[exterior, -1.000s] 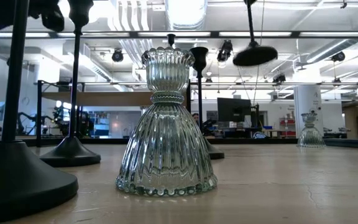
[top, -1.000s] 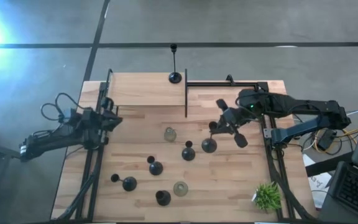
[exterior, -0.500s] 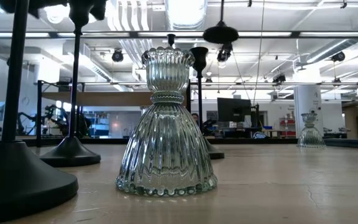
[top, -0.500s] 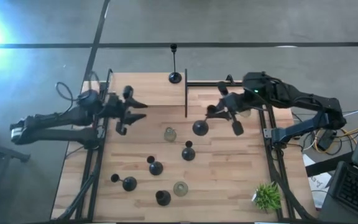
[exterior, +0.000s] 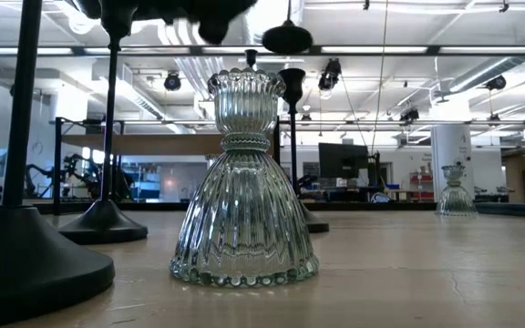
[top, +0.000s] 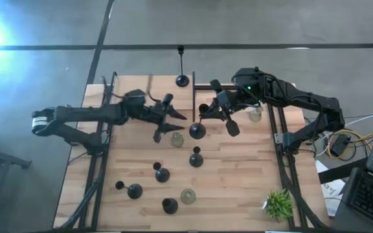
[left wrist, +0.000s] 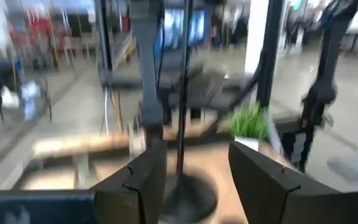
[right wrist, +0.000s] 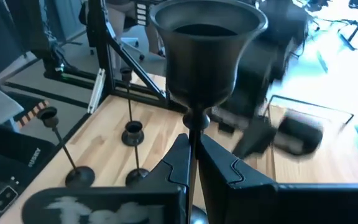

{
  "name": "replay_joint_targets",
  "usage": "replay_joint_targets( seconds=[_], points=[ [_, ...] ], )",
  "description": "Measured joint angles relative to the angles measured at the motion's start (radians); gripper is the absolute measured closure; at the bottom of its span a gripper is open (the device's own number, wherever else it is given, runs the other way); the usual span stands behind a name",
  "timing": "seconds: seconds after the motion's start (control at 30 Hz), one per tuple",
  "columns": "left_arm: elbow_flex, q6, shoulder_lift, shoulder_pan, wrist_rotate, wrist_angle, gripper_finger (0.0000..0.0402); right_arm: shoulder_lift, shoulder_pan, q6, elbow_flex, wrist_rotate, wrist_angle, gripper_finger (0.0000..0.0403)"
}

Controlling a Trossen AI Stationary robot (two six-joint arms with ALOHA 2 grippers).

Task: Pick & Place candle stick holders
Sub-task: Put the black candleholder on the shelf

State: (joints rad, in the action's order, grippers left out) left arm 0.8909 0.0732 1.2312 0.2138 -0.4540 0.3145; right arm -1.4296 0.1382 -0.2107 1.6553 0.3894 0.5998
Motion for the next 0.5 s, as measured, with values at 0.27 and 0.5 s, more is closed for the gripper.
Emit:
replay_joint_targets(
  seconds=[0.27,0.5],
  points=[
    [0.066,0.006,0.055,-0.001,-0.002,0.011,0.0225,-0.042,0.000,-0.006,0.031,0.012,-0.006,0.0392],
    [0.109,0.004,0.063,-0.003,-0.005,0.024,0.0225,-0.072,0.000,-0.009,0.030,0.012,-0.042,0.0392]
  ],
)
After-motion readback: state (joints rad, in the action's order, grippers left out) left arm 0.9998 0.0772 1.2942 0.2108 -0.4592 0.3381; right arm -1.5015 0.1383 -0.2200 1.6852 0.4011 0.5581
